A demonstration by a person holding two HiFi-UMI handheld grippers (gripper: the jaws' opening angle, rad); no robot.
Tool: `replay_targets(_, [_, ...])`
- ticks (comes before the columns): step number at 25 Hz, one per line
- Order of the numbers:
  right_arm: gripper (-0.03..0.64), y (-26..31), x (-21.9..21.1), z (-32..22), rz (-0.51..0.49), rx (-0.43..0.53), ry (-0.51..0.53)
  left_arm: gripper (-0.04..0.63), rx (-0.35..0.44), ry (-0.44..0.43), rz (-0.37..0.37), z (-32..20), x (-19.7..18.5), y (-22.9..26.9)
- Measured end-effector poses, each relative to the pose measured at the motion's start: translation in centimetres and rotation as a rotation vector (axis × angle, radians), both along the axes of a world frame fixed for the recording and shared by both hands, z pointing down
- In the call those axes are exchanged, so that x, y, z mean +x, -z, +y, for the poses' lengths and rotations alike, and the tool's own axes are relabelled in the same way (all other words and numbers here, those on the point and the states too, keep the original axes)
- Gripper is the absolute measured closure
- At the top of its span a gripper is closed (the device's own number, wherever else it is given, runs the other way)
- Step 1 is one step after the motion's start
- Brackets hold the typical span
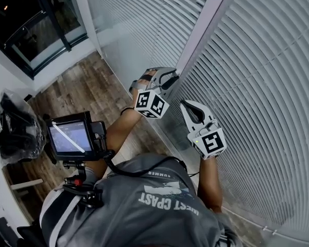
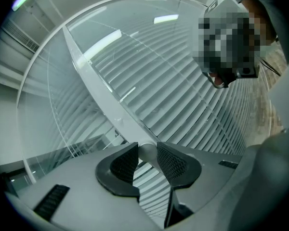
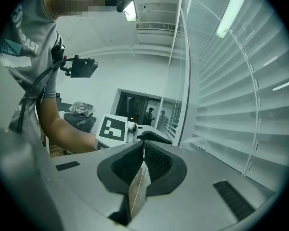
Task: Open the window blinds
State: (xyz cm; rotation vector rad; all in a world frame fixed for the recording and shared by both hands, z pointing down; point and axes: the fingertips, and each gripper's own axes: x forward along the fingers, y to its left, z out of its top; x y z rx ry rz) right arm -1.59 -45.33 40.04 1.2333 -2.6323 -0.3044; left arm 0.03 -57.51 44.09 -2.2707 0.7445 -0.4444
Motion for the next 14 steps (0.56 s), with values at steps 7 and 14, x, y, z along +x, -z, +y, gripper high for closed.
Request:
replay_targets(7, [0.612, -0.6, -0.2, 0.1, 0.001, -0.016, -0.004, 0.471, -0.011, 0.0, 0.003, 0.2, -0.4, -0.4])
replay_targets(14, [0.612, -1.6, -0.4, 1.3, 0.019, -0.038, 0.031, 0.471, -0.043, 0.011, 0.01, 1.3, -0.4, -1.4])
